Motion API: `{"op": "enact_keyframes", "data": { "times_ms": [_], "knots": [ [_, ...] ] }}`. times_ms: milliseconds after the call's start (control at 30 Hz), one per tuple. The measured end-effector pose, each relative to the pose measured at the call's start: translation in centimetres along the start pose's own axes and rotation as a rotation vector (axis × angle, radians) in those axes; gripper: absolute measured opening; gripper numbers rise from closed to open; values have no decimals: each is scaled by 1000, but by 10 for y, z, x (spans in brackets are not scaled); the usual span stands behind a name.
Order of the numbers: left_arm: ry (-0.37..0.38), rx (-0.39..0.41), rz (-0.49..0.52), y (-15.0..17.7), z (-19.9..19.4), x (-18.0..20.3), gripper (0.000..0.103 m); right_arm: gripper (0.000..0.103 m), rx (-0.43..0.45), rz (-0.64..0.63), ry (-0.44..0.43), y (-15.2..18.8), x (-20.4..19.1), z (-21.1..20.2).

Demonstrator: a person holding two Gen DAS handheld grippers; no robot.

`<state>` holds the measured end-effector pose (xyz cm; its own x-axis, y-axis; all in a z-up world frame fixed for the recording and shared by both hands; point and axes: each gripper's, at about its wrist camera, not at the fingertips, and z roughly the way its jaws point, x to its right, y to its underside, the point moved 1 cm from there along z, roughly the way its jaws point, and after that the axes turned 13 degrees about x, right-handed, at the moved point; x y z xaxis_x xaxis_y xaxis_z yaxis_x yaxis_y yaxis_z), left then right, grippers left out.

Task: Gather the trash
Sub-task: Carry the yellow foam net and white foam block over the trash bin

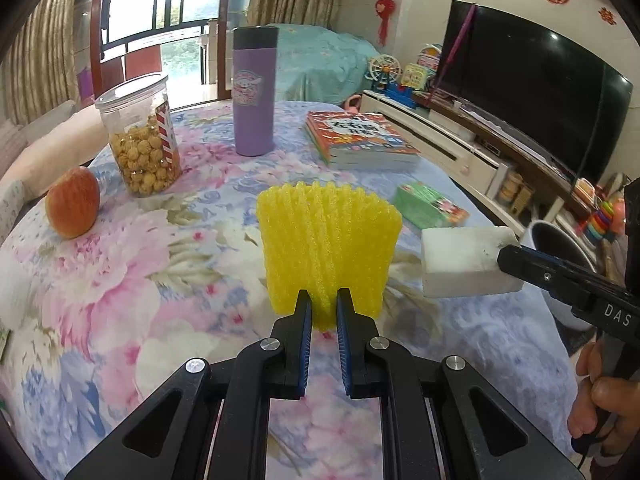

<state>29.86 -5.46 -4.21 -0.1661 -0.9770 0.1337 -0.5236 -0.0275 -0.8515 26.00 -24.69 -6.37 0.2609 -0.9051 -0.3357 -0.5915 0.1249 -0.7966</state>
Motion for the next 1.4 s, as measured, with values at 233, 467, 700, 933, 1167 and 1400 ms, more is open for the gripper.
{"op": "enact_keyframes", "data": {
  "times_ms": [233, 467, 700, 933, 1167, 1400],
  "knots": [
    [30, -1, 13, 10, -21, 18, 11, 39, 26, 27, 19, 12, 6, -35],
    [55, -11, 21, 19, -33, 33, 11, 39, 51, 54, 47, 20, 17, -61],
    [74, -16, 43, 23, -40, 49, 11, 39, 64, 80, 67, 30, 26, -79],
    [93, -24, 61, 24, -41, 60, 11, 39, 82, 97, 80, 35, 36, -94],
    [129, -31, 79, 23, -40, 77, 11, 39, 99, 110, 99, 35, 45, -108],
    [171, -29, 103, 19, -37, 96, 11, 39, 113, 117, 125, 34, 54, -120]
  ]
}}
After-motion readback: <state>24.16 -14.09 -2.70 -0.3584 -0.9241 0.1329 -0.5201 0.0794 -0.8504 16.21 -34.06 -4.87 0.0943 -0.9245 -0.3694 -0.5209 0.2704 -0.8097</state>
